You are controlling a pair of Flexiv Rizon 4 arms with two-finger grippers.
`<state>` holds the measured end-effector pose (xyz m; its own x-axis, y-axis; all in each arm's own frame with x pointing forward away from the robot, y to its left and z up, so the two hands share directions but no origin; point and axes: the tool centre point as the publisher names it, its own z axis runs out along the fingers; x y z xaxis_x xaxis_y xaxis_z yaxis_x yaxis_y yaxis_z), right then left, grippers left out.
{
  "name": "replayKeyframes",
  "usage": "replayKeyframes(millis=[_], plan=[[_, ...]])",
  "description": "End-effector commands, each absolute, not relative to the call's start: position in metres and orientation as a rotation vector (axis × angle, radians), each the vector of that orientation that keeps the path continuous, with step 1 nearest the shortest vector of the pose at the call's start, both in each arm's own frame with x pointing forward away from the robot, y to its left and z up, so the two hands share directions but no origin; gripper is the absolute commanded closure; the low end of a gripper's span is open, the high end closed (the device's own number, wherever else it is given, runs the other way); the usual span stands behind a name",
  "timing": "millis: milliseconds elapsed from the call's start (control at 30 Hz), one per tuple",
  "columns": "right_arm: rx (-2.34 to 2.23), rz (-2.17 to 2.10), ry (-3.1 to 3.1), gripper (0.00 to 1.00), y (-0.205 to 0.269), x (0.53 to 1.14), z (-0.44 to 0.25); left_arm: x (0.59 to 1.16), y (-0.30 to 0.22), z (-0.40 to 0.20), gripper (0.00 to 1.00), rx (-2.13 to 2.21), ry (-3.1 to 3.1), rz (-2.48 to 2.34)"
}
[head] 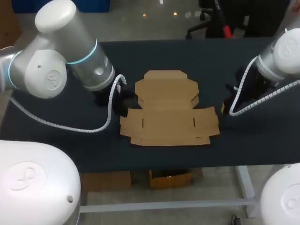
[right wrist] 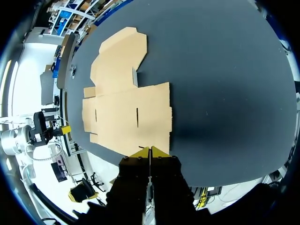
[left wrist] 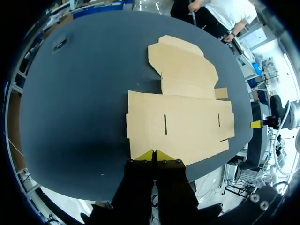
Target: Assemble the packaging by folding the flat box into shape, placing the metal phone stand inside, and closing the box properly
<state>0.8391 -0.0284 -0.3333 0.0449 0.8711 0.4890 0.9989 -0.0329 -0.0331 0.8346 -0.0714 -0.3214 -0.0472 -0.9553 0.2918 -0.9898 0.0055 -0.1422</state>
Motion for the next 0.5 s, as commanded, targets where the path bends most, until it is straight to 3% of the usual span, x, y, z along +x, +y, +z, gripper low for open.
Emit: replayKeyframes(millis=[33,500], plan=[[-2.005,-0.539,-1.892,1.00,-0.032,0.821,-0.331,0.816,-0.067,-0.319,1.00,2.075,-2.134,0.490],[-2.058,-0.535,-1.865,1.00,-0.038,0.785,-0.336,0.773,-0.060,-0.327,1.00,2.030,-2.100,0.464]])
